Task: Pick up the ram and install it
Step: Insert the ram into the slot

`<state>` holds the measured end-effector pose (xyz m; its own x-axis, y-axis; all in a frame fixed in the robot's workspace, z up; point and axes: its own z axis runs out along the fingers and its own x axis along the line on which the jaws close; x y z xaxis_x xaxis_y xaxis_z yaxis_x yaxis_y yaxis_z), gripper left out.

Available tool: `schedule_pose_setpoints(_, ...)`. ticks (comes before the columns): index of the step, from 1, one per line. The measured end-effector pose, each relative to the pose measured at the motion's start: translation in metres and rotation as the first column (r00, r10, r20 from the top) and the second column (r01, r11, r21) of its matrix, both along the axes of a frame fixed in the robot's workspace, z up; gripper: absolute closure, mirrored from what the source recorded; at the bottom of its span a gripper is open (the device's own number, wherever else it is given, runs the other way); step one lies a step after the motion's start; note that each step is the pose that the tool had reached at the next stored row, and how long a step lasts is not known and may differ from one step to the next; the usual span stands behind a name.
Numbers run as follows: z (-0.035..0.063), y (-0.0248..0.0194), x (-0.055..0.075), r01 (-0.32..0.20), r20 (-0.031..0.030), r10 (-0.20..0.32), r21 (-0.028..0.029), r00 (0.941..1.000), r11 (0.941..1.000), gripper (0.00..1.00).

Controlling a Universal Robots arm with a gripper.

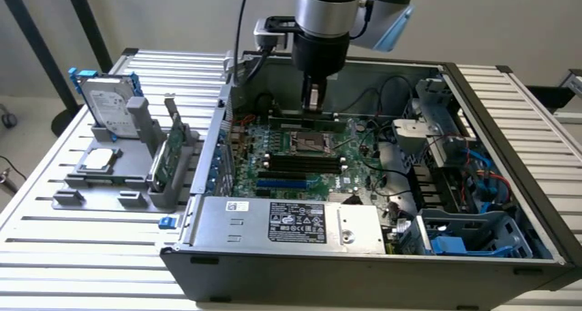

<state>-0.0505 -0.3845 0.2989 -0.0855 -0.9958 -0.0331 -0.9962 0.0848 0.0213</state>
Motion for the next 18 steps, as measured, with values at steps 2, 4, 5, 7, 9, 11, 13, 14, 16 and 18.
schedule_pose_setpoints(2, -0.0036, -0.0001, -0.001, 0.000, 0.0001, 0.000, -0.0020, 1.0000, 1.0000, 0.87)
schedule_pose_setpoints(4, -0.0070, -0.0003, -0.002, 0.000, 0.0000, 0.000, -0.0042, 1.0000, 1.0000, 0.87)
schedule_pose_setpoints(5, -0.0086, -0.0004, -0.002, 0.000, 0.0000, 0.000, -0.0054, 1.0000, 1.0000, 0.87)
schedule_pose_setpoints(7, -0.0117, -0.0006, -0.002, 0.000, 0.0001, 0.000, -0.0082, 1.0000, 1.0000, 0.87)
schedule_pose_setpoints(9, -0.0145, -0.0009, -0.002, 0.000, 0.0000, 0.000, -0.0113, 1.0000, 0.9999, 0.87)
schedule_pose_setpoints(11, -0.0172, -0.0014, -0.002, 0.000, 0.0000, 0.000, -0.0140, 1.0000, 0.9999, 0.87)
schedule_pose_setpoints(13, -0.0201, -0.0023, -0.002, 0.000, 0.0000, 0.000, -0.0166, 1.0000, 0.9999, 0.87)
schedule_pose_setpoints(14, -0.0216, -0.0028, -0.002, 0.000, 0.0000, 0.000, -0.0175, 1.0000, 0.9998, 0.87)
schedule_pose_setpoints(16, -0.0243, -0.0039, -0.002, 0.000, 0.0001, 0.000, -0.0197, 1.0000, 0.9998, 0.87)
schedule_pose_setpoints(18, -0.0270, -0.0052, -0.002, 0.000, 0.0000, 0.000, -0.0221, 1.0000, 0.9998, 0.87)
